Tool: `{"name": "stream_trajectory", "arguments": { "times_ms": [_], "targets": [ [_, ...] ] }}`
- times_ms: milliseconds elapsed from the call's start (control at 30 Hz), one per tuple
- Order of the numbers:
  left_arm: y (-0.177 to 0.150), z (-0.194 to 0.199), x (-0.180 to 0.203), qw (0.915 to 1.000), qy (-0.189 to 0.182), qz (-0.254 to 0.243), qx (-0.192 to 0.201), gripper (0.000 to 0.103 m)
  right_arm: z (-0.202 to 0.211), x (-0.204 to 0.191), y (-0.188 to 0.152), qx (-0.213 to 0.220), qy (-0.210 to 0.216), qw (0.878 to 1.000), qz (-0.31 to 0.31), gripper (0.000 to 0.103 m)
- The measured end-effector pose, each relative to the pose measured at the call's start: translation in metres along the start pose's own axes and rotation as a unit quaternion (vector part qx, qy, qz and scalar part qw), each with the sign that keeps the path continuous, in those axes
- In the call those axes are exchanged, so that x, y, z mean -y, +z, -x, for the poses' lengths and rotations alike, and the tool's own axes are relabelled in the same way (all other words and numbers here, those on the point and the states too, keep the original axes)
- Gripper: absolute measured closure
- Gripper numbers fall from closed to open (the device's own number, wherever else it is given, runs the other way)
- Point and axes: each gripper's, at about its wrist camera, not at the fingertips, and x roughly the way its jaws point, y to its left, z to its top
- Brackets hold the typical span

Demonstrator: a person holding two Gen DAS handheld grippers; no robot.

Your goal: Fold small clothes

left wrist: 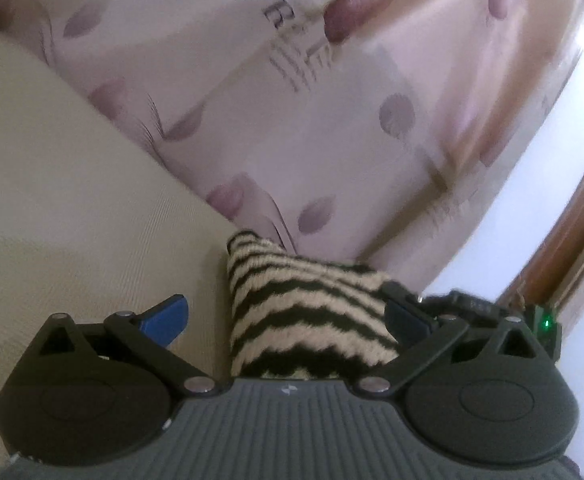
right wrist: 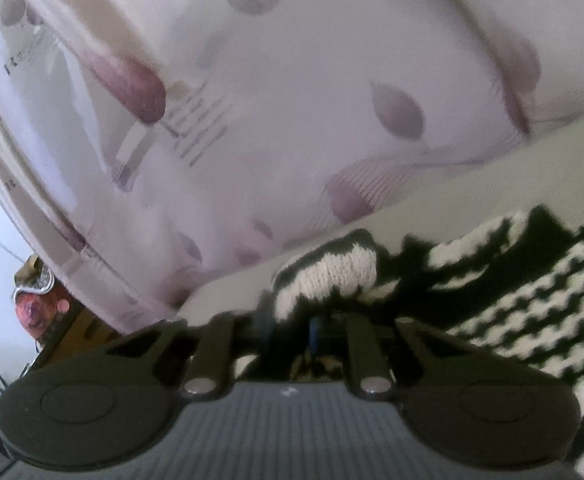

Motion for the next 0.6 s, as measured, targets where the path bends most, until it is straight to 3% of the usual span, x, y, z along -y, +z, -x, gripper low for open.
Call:
{"name": "stream_trajectory", "arguments": {
  "times_ms": [233,367,600],
  "targets": [
    [-0.019,-0.019,0.034,0.9966,-0.052,-0.047,-0.044,0.0,0.04,0.019,0.028,0.035,-0.026,0.999,0.011,0.089],
    [-0.028,-0.03,0.05,0.994,-0.06,-0.069,-0.061,0.0,0.064,0.043,0.042,0.051,-0.051,0.997,0.0,0.091],
    [-0.037,-0.03,0.059,0.993,-0.053,-0.083,-0.064,0.0,0.068,0.092,0.036,0.02,-0.114,0.993,-0.002,0.091]
  ]
}}
